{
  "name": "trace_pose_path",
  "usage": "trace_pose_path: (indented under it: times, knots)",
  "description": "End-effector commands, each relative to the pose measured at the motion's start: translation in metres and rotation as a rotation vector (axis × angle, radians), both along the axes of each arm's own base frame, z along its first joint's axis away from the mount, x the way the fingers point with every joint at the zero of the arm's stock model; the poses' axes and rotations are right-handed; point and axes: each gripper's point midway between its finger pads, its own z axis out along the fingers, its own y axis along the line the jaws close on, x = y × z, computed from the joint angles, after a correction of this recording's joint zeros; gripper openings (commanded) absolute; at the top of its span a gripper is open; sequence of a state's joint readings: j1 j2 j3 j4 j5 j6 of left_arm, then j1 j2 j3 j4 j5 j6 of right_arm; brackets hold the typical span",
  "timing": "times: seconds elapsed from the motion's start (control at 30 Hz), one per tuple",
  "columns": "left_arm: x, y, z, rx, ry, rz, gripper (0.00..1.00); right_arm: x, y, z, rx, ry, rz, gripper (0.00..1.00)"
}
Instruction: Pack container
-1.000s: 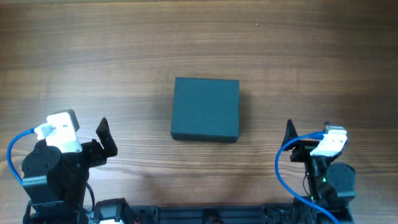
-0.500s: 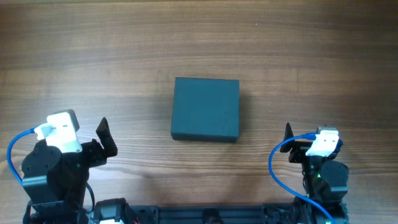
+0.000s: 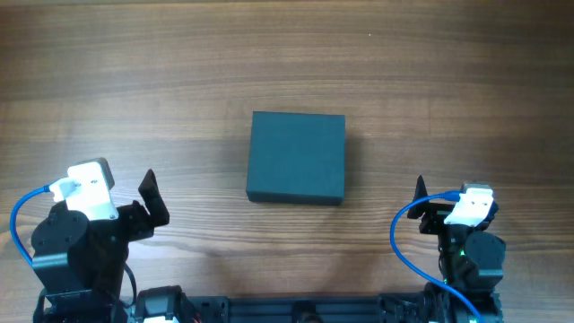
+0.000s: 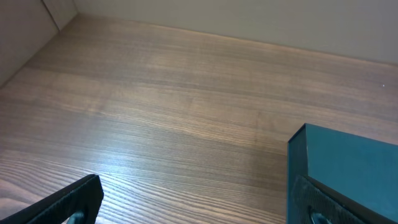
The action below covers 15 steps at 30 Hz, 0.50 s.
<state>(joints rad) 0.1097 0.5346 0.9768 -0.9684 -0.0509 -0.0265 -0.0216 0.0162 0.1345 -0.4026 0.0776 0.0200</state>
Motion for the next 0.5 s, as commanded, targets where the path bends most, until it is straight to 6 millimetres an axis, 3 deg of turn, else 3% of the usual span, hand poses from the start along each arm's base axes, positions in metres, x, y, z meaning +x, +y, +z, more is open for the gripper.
trace_pose_path:
  times: [0.0, 0.2, 0.47]
  knots:
    - [-0.001, -0.002, 0.003, 0.010, -0.012, -0.017, 1.00, 0.000, 0.002, 0.004, -0.013, -0.016, 0.016, 1.00]
    - [-0.002, -0.002, 0.003, 0.010, -0.012, -0.017, 1.00, 0.000, 0.002, 0.004, -0.013, -0.016, 0.016, 1.00]
    - [-0.035, -0.009, 0.010, 0.025, -0.127, -0.036, 1.00, 0.000, 0.002, 0.004, -0.013, -0.016, 0.016, 1.00]
